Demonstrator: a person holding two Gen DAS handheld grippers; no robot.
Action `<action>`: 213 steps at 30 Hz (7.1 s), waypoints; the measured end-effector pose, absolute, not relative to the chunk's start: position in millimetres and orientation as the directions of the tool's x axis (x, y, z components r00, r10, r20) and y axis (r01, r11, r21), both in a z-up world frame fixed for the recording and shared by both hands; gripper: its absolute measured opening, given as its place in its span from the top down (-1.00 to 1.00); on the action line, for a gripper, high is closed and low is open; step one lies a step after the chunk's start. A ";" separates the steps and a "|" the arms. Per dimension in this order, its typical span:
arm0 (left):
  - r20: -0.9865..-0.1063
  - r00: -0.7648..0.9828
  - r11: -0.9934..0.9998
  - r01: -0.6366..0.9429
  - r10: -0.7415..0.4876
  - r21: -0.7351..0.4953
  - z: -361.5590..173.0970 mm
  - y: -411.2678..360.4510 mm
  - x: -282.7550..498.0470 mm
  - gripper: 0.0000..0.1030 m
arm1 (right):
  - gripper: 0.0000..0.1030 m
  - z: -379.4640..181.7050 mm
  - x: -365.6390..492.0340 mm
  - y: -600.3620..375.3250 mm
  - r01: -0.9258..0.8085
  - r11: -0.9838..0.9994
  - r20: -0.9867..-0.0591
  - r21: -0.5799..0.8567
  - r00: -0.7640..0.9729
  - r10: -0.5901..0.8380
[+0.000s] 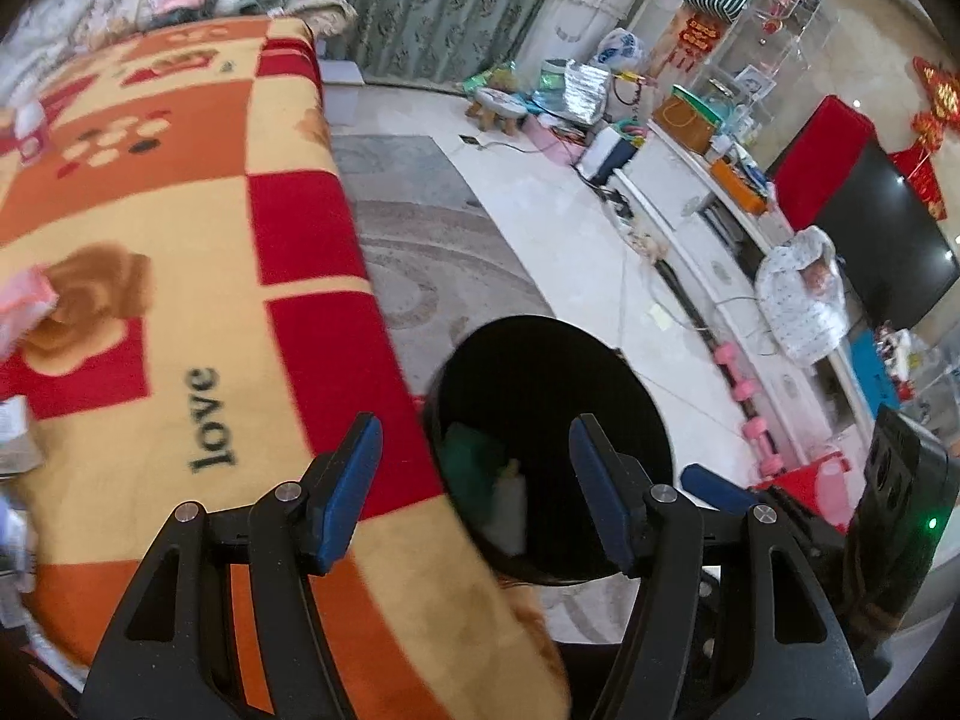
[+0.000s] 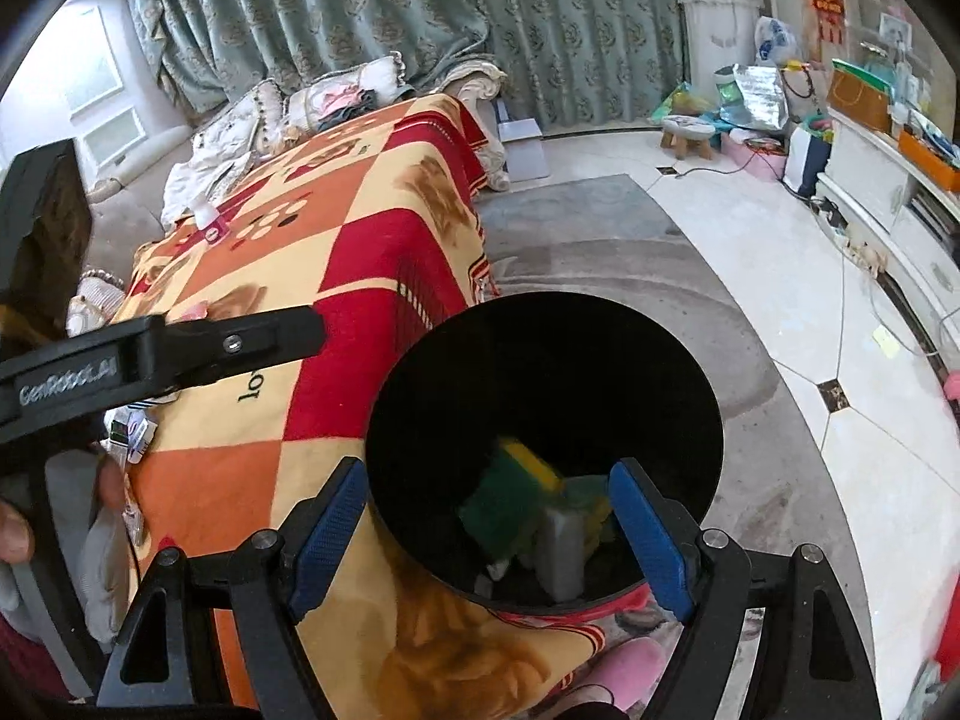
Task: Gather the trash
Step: 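Open both tools over the black bin to drop sponge and foam block, then move both open tools back to the trash on the blanket, then grasp the green cracker packet with the left tool while the right tool grasps the pink wrapper, then carry cracker packet and pink wrapper over the black bin and open both tools, then move both open tools back to the trash on the blanket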
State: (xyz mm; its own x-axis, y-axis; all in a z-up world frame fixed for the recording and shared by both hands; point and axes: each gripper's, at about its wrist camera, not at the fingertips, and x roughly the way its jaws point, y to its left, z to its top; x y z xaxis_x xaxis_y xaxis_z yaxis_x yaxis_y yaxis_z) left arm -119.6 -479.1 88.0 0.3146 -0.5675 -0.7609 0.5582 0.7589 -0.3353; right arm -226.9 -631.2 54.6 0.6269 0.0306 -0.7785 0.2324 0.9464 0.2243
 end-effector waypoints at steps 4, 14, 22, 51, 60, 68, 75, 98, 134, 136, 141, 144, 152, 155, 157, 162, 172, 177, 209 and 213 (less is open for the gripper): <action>-0.759 0.374 0.786 0.551 -0.533 -0.280 93.5 -461.3 -125.1 -0.24 | -0.56 51.8 -225.2 -626.8 0.239 0.947 -0.787 0.216 0.617 0.024; -0.732 0.535 0.866 0.476 -0.421 -0.151 107.2 -396.5 -136.6 -0.24 | -0.56 55.5 -213.3 -589.2 0.196 0.962 -0.784 0.190 0.620 0.029; -0.719 0.603 0.916 0.385 -0.345 -0.116 115.6 -335.8 -138.4 -0.24 | -0.56 68.4 -198.2 -538.6 0.106 0.979 -0.771 0.172 0.633 0.066; -0.771 0.615 0.986 0.122 -0.164 -0.112 83.0 -146.7 -144.1 -0.24 | -0.56 73.0 -149.5 -391.0 -0.169 0.975 -0.771 0.142 0.599 0.216; -0.798 0.568 0.978 0.069 -0.202 -0.198 59.1 -125.5 -136.8 -0.24 | -0.56 57.4 -136.0 -382.9 -0.171 0.965 -0.801 0.199 0.539 0.261; -0.844 0.504 0.983 0.073 -0.184 -0.170 30.7 -137.4 -120.4 -0.24 | -0.56 56.8 -131.8 -373.8 -0.191 0.959 -0.810 0.211 0.515 0.281; -0.846 0.502 0.983 0.059 -0.179 -0.173 21.3 -142.0 -100.3 -0.24 | -0.56 57.9 -124.5 -369.3 -0.192 0.955 -0.809 0.225 0.510 0.293; -0.843 0.486 0.972 0.080 -0.233 -0.223 26.6 -103.1 -83.7 0.31 | -0.56 59.5 34.5 -342.9 -0.217 0.964 -0.813 0.152 0.528 0.247; -0.766 0.565 0.951 0.223 -0.306 -0.216 84.6 -141.4 -125.1 0.25 | 0.52 84.8 -89.5 -422.4 -0.123 0.968 -0.740 0.219 0.625 0.247; -0.762 0.564 0.946 0.247 -0.318 -0.212 89.3 -154.2 -127.6 0.25 | 0.52 84.4 -101.3 -429.3 -0.114 0.967 -0.739 0.226 0.627 0.246; -0.753 0.559 0.930 0.311 -0.346 -0.197 99.4 -193.0 -132.4 0.25 | 0.52 84.7 -127.5 -451.4 -0.073 0.967 -0.733 0.243 0.639 0.232; -0.750 0.555 0.920 0.343 -0.360 -0.188 103.6 -214.5 -134.0 0.25 | 0.52 85.6 -141.5 -465.4 -0.048 0.969 -0.731 0.244 0.647 0.216; -0.743 0.533 0.882 0.441 -0.405 -0.164 114.6 -278.5 -137.2 0.25 | 0.52 89.2 -172.4 -513.6 0.046 0.967 -0.728 0.249 0.668 0.155; -0.741 0.518 0.864 0.475 -0.427 -0.166 116.4 -302.3 -137.5 0.25 | 0.52 89.6 -181.6 -534.8 0.092 0.965 -0.728 0.244 0.675 0.120; -0.741 0.503 0.851 0.496 -0.445 -0.174 117.0 -317.4 -137.7 0.25 | 0.52 89.5 -187.6 -547.3 0.122 0.964 -0.730 0.236 0.677 0.094; -0.737 0.466 0.814 0.547 -0.489 -0.194 118.7 -358.3 -136.6 0.25 | 0.52 84.0 -201.0 -582.9 0.214 0.948 -0.739 0.233 0.673 0.030; -0.741 0.389 0.753 0.615 -0.547 -0.234 114.1 -433.8 -130.9 0.25 | 0.52 61.4 -211.7 -638.7 0.364 0.907 -0.783 0.213 0.619 -0.064; -0.744 0.348 0.725 0.638 -0.571 -0.258 106.2 -464.9 -128.6 0.25 | 0.52 51.7 -212.0 -655.8 0.409 0.890 -0.796 0.202 0.598 -0.094; -0.769 0.363 0.762 0.603 -0.526 -0.236 86.1 -463.7 -127.0 0.02 | 0.02 35.8 -214.2 -650.6 0.415 0.879 -0.811 0.235 0.582 -0.058; -0.764 0.413 0.792 0.576 -0.496 -0.203 90.4 -440.5 -127.5 0.02 | -0.05 40.0 -211.1 -634.8 0.391 0.890 -0.806 0.233 0.590 -0.048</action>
State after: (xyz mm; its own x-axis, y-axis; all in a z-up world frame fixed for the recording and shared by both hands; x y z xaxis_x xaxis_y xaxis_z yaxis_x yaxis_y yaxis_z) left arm -127.5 -440.5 90.4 0.4132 -0.4959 -0.7638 0.5761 0.7919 -0.2025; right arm -211.1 -634.8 40.0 0.5903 -0.0477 -0.8058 0.3906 0.8905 0.2335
